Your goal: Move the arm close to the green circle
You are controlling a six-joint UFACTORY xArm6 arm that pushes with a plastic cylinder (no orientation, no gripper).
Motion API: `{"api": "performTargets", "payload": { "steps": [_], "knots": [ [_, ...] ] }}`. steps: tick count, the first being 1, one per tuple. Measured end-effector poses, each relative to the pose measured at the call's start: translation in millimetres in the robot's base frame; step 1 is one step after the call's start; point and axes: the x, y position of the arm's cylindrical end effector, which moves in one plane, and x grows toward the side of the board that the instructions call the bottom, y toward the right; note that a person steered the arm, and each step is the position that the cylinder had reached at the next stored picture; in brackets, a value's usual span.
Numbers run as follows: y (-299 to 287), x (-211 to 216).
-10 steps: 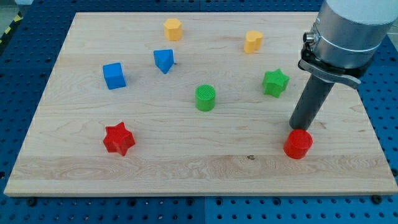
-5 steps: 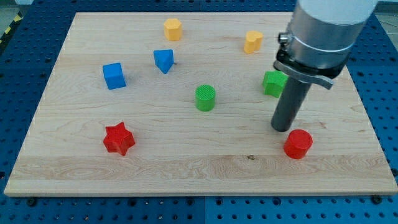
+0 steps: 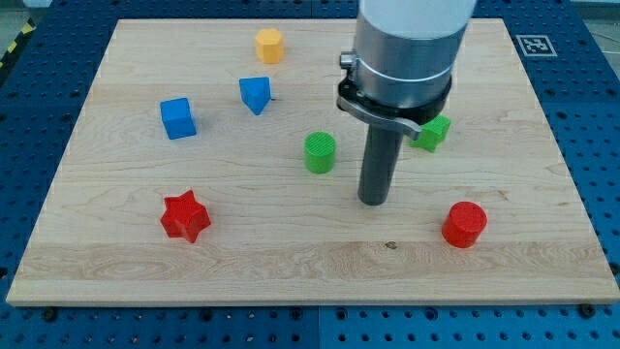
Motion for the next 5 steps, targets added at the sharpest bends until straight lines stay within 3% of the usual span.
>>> {"api": "performTargets", "payload": {
  "steps": [5],
  "knots": [
    [-10.5,0.0]
  ]
}}
